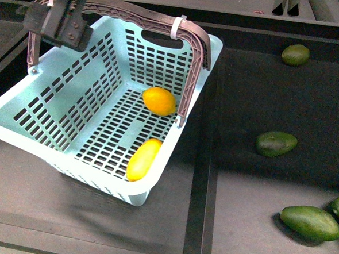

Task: Pick lemon and mango into basket

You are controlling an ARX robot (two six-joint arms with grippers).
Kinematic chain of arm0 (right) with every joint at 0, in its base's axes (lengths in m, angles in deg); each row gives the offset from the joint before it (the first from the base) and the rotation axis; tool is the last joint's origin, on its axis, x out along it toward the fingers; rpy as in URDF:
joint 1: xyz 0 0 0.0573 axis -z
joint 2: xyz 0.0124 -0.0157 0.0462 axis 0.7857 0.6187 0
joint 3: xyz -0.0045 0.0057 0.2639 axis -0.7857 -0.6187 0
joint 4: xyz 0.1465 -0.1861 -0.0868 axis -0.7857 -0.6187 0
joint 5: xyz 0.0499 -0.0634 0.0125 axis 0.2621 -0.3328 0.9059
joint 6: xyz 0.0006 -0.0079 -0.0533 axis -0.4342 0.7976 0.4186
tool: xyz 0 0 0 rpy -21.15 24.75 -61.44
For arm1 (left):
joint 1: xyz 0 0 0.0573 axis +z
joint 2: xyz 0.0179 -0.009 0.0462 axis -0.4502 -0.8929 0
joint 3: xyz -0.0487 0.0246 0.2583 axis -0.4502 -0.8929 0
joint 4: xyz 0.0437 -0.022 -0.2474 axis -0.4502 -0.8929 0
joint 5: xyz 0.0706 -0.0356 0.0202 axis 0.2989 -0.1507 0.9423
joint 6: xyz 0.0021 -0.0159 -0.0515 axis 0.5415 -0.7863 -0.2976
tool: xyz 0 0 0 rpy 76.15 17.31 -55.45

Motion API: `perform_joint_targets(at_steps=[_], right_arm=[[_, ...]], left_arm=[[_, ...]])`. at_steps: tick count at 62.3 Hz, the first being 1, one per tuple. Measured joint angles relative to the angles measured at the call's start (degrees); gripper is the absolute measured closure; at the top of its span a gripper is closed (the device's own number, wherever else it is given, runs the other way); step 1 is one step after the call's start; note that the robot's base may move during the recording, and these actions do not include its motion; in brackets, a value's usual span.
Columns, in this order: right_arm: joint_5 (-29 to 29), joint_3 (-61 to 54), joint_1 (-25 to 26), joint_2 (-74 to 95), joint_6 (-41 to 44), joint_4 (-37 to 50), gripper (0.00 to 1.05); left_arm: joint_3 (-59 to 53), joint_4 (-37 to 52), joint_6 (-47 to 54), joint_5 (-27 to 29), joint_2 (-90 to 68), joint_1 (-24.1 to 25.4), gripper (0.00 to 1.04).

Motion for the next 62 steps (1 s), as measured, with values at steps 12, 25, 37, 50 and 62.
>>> perform_joint_targets(at_steps=[12, 25, 37, 50, 62], right_arm=[[0.00, 0.00, 0.00, 0.00, 0.00, 0.00, 0.09], [0.00, 0.00, 0.00, 0.00, 0.00, 0.00, 0.09], [0.00, 0.00, 0.00, 0.00, 0.00, 0.00, 0.09], [0.00, 0.00, 0.00, 0.00, 0.02, 0.00, 0.09], [0.00, 0.00, 0.00, 0.00, 0.02, 0.00, 0.09]], left_arm=[[-24.37, 25.90, 20.65, -2.45, 18.38, -2.32, 0.21], [-54.88, 75.43, 81.74, -9.73, 34.40, 5.84, 0.64], [-66.20, 75.80, 91.80, -16.17, 43.89, 11.56, 1.01], [-72.89, 72.85, 93.07, -20.59, 53.55, 16.35, 1.01], [-76.70, 67.98, 93.26, -23.80, 62.27, 19.34, 1.01]])
